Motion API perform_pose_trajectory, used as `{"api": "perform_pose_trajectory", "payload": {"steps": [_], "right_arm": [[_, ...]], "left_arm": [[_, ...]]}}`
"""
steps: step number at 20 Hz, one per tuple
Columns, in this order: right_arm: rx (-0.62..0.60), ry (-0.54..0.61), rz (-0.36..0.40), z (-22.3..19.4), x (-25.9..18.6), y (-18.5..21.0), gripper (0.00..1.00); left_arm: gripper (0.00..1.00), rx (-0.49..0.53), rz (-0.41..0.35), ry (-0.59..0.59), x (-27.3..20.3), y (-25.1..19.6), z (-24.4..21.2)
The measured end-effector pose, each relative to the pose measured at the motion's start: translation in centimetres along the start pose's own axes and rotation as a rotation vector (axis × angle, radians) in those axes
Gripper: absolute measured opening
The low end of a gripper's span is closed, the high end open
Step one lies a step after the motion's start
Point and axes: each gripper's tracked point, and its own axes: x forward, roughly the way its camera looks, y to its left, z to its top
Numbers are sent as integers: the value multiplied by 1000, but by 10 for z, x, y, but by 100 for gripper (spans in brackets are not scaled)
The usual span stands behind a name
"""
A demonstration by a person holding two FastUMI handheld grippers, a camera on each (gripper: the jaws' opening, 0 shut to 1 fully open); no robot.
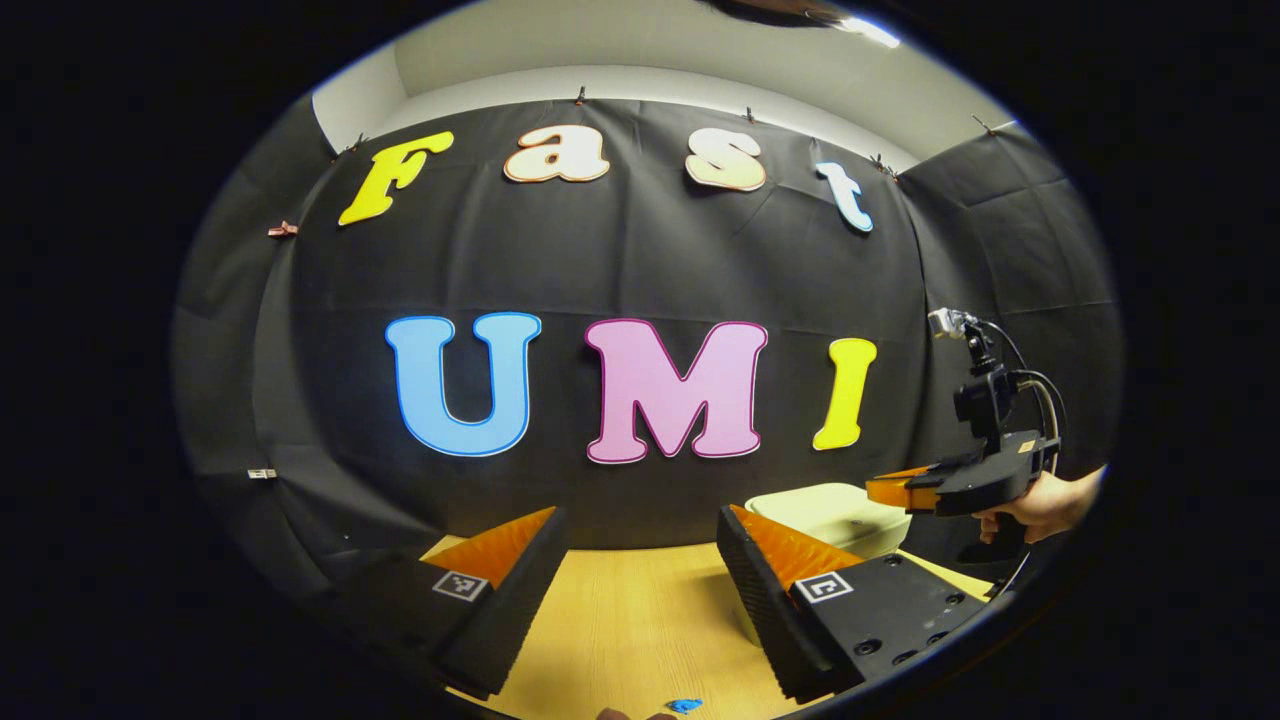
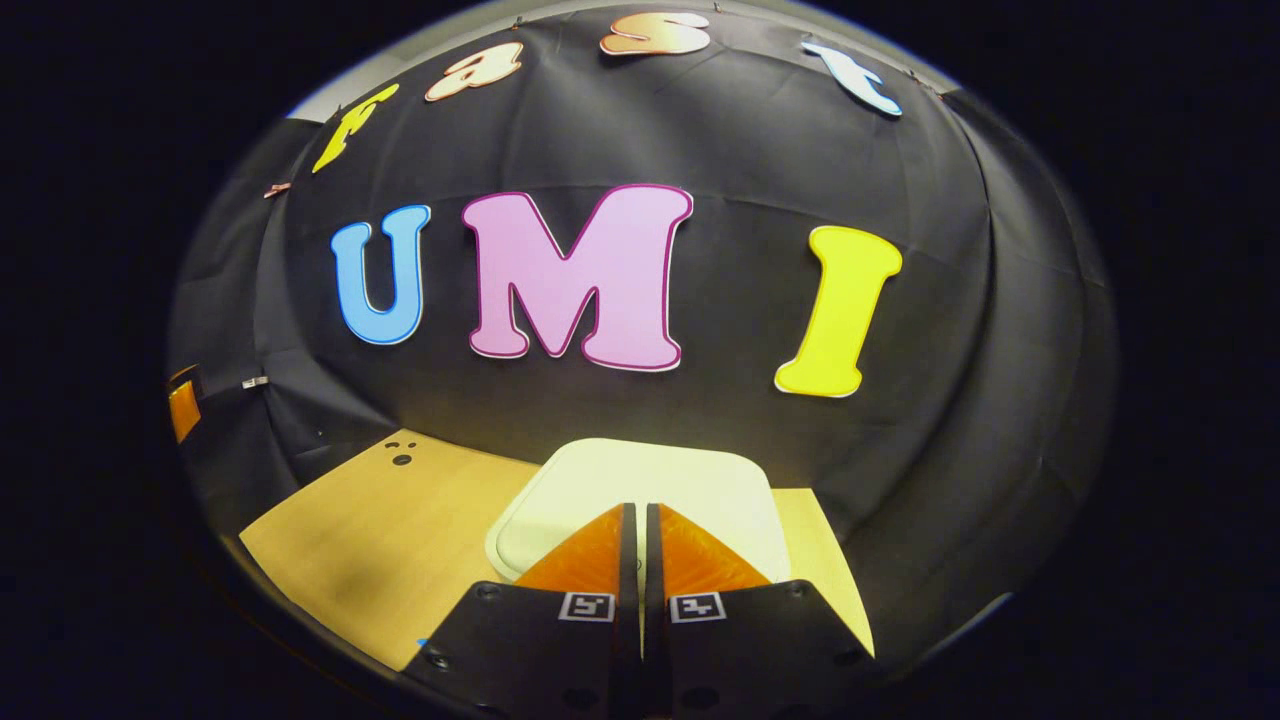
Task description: Press the lid of the desktop garbage bin to open it, pick up the crumpled paper on the desktop and throw it into the bin, then pick up the pop can on the desktop and drop it into the bin, and finally close the garbage bin lid.
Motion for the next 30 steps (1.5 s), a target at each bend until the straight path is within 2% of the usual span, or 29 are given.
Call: {"api": "perform_pose_trajectory", "payload": {"steps": [14,22,26,30], "right_arm": [[-1,75,22,-30,26,3,5],[26,134,23,-40,23,3,6],[21,103,19,-36,21,4,6],[38,12,42,-13,7,5,5]], "left_arm": [[96,1,9,18,0,4,-7],[96,-5,24,24,2,8,-9],[96,-8,23,20,3,8,-8],[96,3,18,12,1,10,-6]]}}
